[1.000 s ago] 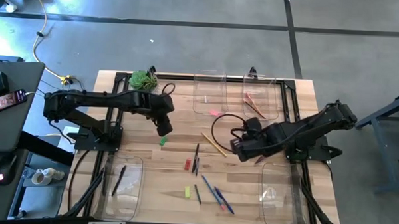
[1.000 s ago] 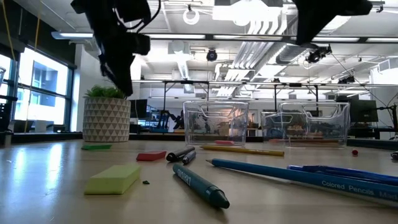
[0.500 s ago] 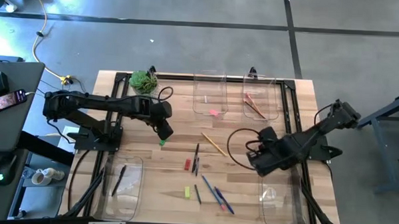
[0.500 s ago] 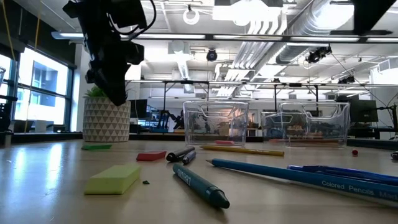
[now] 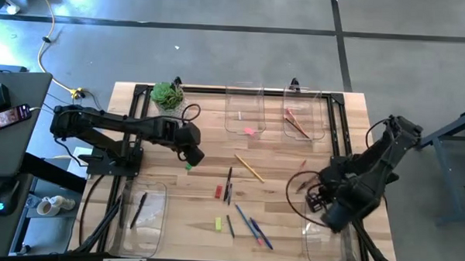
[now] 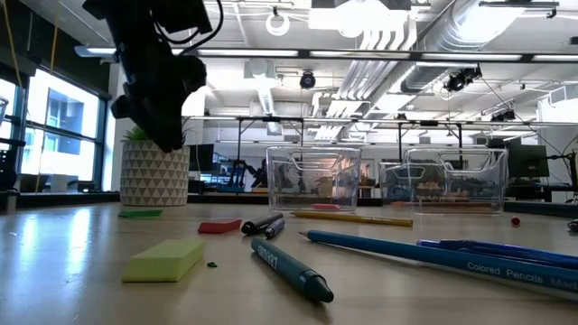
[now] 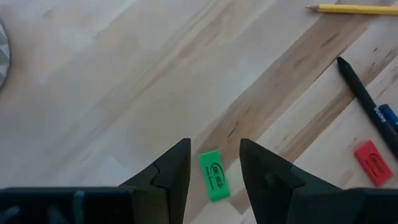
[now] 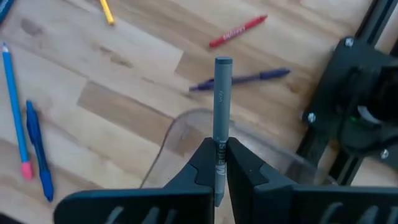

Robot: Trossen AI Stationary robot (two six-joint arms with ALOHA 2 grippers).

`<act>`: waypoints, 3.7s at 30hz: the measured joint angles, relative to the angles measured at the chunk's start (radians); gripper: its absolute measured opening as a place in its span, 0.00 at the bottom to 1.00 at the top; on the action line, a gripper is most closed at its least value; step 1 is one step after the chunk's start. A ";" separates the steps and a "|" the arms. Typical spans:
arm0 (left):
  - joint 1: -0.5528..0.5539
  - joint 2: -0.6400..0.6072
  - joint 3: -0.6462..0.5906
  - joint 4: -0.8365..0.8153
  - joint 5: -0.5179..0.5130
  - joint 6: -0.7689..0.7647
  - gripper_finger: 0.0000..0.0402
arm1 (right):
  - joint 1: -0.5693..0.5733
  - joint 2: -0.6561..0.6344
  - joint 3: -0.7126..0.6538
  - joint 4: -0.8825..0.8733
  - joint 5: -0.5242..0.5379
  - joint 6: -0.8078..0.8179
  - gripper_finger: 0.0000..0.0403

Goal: Sort crayons/erasers/pens/pencils in bins
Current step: Put the gray crayon into the bottom right transparent bin, then put the green eraser into the top right transparent bin

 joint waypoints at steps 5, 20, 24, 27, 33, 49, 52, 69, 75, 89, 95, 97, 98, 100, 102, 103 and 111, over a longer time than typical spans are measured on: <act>-0.023 0.000 0.000 0.001 -0.047 -0.032 0.31 | 0.090 0.002 0.000 0.003 -0.052 0.124 0.00; -0.027 0.000 0.000 0.006 0.004 -0.085 0.42 | 0.241 0.172 0.000 0.084 -0.098 0.170 0.00; -0.027 0.000 0.000 0.006 0.004 -0.104 0.48 | 0.256 0.233 0.000 0.133 -0.098 0.170 0.00; -0.027 0.000 0.000 0.005 0.006 -0.111 0.50 | 0.257 0.274 0.000 0.184 -0.098 0.170 0.00; -0.027 0.000 0.000 0.005 0.018 -0.111 0.50 | 0.257 0.313 -0.009 0.267 -0.132 0.180 0.00; -0.027 0.000 0.000 0.004 0.014 -0.126 0.49 | 0.244 0.161 -0.357 0.736 -0.153 0.204 0.00; -0.027 0.000 0.000 0.003 0.013 -0.126 0.49 | 0.223 0.143 -0.391 0.760 -0.176 0.204 0.00; -0.059 0.088 0.001 -0.061 0.023 -0.178 0.49 | 0.190 0.141 -0.406 0.787 -0.226 0.185 0.20; -0.068 0.133 0.000 -0.053 0.051 -0.208 0.49 | 0.191 0.141 -0.392 0.792 -0.224 0.185 0.24; -0.072 0.265 0.001 -0.015 0.106 -0.232 0.49 | 0.199 0.139 -0.370 0.787 -0.223 0.177 0.24; -0.071 0.326 0.001 0.018 0.125 -0.235 0.49 | 0.199 0.139 -0.370 0.787 -0.224 0.162 0.24; -0.071 0.346 0.004 0.029 0.134 -0.235 0.49 | 0.199 0.138 -0.370 0.787 -0.225 0.159 0.24; -0.071 0.355 0.005 0.029 0.137 -0.235 0.49 | 0.199 0.137 -0.370 0.786 -0.225 0.159 0.24; -0.071 0.372 0.007 0.026 0.138 -0.239 0.49 | 0.199 0.136 -0.370 0.786 -0.226 0.159 0.24; -0.071 0.376 0.008 0.024 0.138 -0.246 0.49 | 0.199 0.130 -0.370 0.786 -0.227 0.159 0.24; -0.071 0.377 0.008 0.025 0.138 -0.246 0.48 | 0.199 0.126 -0.370 0.785 -0.227 0.160 0.24; -0.072 0.370 0.005 0.031 0.130 -0.250 0.30 | 0.199 0.064 -0.370 0.741 -0.224 0.162 0.24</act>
